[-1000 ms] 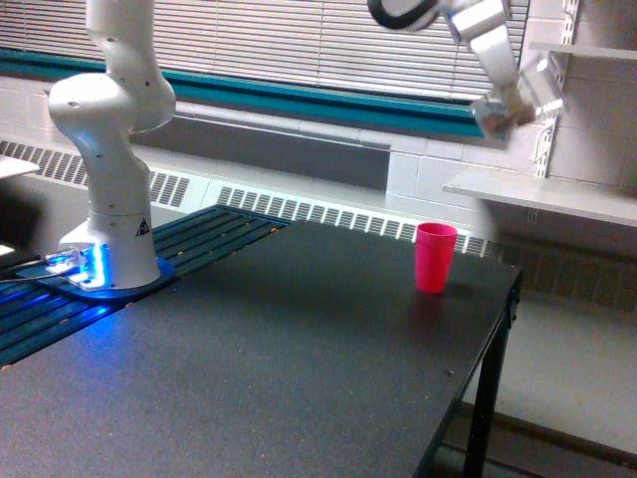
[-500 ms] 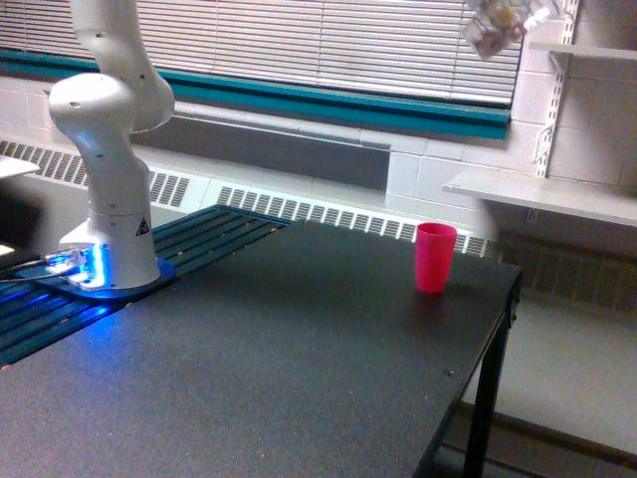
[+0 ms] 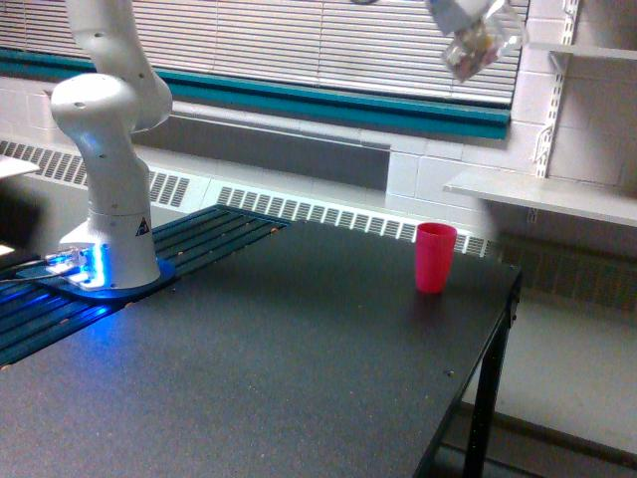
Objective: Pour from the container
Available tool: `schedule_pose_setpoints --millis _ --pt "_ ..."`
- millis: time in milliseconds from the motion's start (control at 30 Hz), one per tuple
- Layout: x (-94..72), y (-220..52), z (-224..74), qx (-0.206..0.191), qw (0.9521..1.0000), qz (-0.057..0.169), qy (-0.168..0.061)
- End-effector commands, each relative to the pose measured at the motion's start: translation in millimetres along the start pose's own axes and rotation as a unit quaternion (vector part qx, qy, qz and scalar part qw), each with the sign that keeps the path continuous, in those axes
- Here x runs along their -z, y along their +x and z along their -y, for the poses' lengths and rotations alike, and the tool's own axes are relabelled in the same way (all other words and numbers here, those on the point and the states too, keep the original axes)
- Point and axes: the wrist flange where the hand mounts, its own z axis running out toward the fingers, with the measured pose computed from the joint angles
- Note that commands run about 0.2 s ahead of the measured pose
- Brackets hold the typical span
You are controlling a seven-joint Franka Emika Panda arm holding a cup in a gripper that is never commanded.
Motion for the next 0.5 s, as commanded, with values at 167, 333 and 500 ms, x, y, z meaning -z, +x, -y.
schedule_pose_setpoints --millis 167,333,500 --pt "-29.0 -46 11 0.056 0.9979 0.030 -0.002" --pt "-43.5 -71 14 0.075 0.9960 0.049 -0.003" --pt "-57.9 -95 13 0.090 0.9933 0.071 -0.006"
